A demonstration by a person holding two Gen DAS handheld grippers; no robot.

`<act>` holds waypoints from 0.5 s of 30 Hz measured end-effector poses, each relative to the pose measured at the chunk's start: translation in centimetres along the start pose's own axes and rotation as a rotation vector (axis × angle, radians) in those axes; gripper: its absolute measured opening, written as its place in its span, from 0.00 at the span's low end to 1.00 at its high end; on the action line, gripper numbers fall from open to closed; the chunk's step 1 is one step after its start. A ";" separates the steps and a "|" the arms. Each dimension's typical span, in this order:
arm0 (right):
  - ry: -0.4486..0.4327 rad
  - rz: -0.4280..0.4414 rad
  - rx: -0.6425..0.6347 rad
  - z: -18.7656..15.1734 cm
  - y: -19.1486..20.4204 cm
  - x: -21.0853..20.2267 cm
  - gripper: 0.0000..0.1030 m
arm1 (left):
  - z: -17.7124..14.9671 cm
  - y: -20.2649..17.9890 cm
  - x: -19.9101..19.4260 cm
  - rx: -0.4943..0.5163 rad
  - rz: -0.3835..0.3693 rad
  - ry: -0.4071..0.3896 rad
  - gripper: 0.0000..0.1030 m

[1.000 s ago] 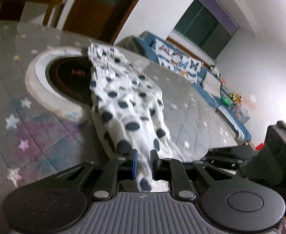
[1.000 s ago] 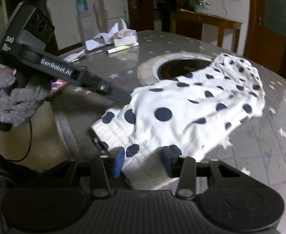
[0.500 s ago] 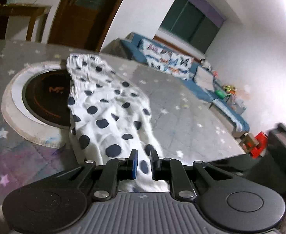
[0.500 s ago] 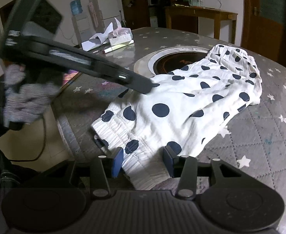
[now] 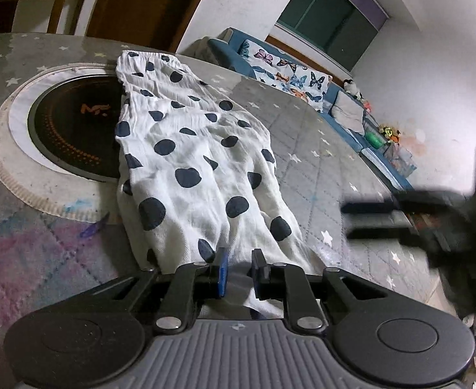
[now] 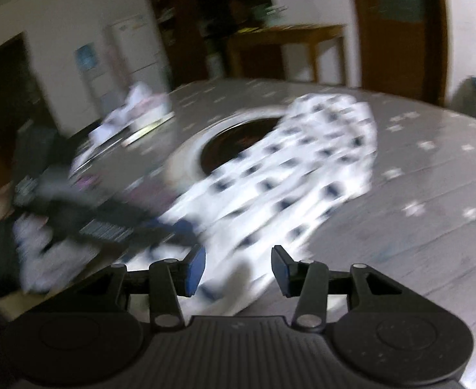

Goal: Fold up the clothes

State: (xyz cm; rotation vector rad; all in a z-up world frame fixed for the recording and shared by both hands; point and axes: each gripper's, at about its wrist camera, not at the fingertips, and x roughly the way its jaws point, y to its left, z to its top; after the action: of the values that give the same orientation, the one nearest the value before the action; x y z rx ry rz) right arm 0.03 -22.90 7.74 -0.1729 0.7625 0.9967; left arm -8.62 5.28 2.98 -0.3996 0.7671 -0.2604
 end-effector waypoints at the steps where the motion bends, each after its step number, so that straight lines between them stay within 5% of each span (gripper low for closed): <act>1: -0.008 -0.028 0.013 0.5 -1.0 0.5 0.41 | 0.0 -0.1 0.0 0.005 0.000 -0.001 0.21; 8: -0.027 -0.124 0.102 2.9 -7.3 5.6 0.36 | 0.0 -0.4 0.0 0.032 0.004 -0.003 0.26; 15: -0.037 -0.112 0.142 3.3 -9.4 8.8 0.35 | 0.0 -1.1 0.3 0.068 0.001 0.002 0.39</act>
State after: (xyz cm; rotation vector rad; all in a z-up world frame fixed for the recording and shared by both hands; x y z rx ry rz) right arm 12.01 -20.46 2.50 -0.0736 0.7786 0.8351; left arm -8.45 4.21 3.26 -0.3348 0.7584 -0.2855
